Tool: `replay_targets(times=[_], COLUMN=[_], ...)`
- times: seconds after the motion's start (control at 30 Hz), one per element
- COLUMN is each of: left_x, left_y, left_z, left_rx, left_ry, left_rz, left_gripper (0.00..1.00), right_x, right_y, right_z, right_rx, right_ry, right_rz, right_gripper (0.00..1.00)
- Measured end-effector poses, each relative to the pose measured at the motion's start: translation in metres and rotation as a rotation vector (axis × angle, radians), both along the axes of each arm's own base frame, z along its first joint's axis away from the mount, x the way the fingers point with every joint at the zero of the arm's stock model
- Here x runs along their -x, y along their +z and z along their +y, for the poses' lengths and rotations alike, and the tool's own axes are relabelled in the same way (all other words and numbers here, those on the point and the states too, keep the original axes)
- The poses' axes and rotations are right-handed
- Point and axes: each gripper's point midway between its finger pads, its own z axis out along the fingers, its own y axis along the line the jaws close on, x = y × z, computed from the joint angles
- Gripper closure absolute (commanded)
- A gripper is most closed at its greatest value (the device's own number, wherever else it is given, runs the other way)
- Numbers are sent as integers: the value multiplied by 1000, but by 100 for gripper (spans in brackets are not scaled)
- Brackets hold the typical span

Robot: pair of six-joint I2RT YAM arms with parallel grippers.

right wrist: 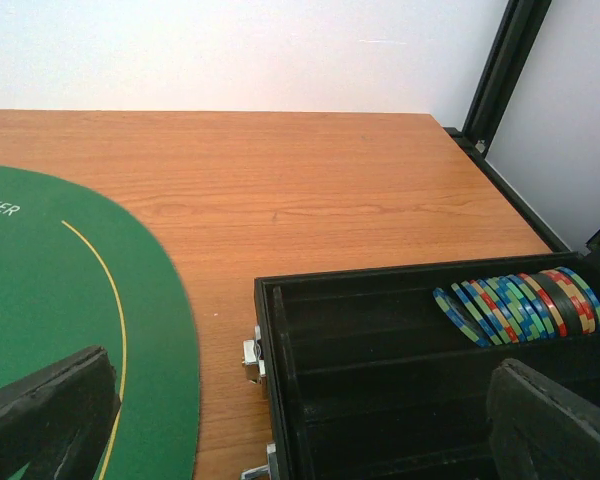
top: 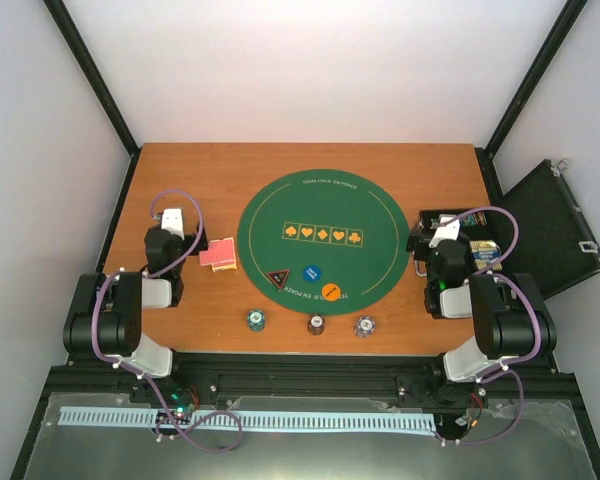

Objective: Distribute texas hold em gaming equipment

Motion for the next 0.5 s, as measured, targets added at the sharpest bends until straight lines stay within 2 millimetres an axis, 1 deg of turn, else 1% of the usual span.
replay_targets(times=[0.4, 0.5], left_x=[0, -3], left_y=[0, -3], left_z=[0, 0], left_rx=[0, 4], left_ry=[0, 0], left_rz=[0, 30], left_gripper=[0, 0], right_x=[0, 0], right_y=[0, 1], right_z=[0, -3], right_rx=[0, -5], right_ry=[0, -18], right_rz=[0, 14], right_gripper=[0, 0])
